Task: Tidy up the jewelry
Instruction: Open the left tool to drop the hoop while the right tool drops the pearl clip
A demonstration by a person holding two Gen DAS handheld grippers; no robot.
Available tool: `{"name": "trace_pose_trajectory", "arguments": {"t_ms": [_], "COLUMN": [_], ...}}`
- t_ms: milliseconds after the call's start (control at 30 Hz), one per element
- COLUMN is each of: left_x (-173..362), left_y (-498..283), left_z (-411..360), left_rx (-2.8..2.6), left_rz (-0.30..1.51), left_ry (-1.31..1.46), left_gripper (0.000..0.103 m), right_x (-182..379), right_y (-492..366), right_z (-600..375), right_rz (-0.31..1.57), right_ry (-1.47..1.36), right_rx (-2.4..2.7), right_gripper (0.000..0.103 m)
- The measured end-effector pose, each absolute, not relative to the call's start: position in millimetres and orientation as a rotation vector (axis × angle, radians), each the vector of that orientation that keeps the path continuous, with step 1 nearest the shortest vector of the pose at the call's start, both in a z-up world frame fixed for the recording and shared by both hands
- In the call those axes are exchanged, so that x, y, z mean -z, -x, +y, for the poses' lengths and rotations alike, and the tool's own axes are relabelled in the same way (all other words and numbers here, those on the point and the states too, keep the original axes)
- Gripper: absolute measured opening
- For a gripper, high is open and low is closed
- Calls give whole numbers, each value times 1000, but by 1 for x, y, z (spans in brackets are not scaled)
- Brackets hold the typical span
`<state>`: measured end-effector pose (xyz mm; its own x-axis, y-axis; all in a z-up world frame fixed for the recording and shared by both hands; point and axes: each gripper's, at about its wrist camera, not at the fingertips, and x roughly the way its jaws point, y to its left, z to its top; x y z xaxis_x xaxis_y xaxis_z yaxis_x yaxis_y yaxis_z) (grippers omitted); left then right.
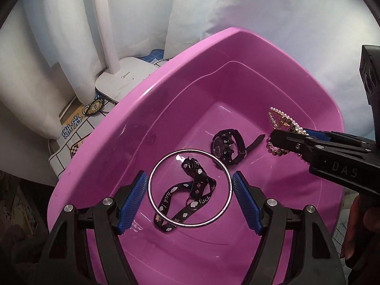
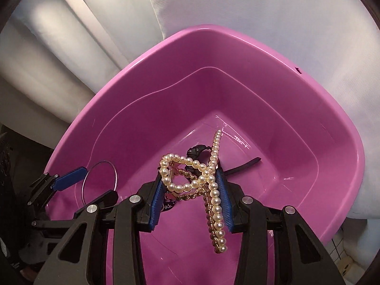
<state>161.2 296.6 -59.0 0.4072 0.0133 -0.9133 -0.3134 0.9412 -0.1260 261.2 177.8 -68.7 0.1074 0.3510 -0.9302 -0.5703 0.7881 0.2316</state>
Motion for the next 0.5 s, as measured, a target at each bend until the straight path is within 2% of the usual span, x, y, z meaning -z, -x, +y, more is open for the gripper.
{"name": "trace_pose_trajectory", "arguments": {"t_ms": [300, 500], "left_x": [69, 70], "left_y": [-167, -168], "left_z": [301, 299], "left_rx": [-192, -194], "left_rz": [1230, 1242], "left_ry": [321, 306], "left_gripper": [72, 72], "right_x": [95, 96], "right_y": [-275, -279], "right_z": [185, 182], "right_rz": [1408, 1418], "right_ry": [203, 200], "right_rx": [-643, -617], "right_gripper": [40, 40]}}
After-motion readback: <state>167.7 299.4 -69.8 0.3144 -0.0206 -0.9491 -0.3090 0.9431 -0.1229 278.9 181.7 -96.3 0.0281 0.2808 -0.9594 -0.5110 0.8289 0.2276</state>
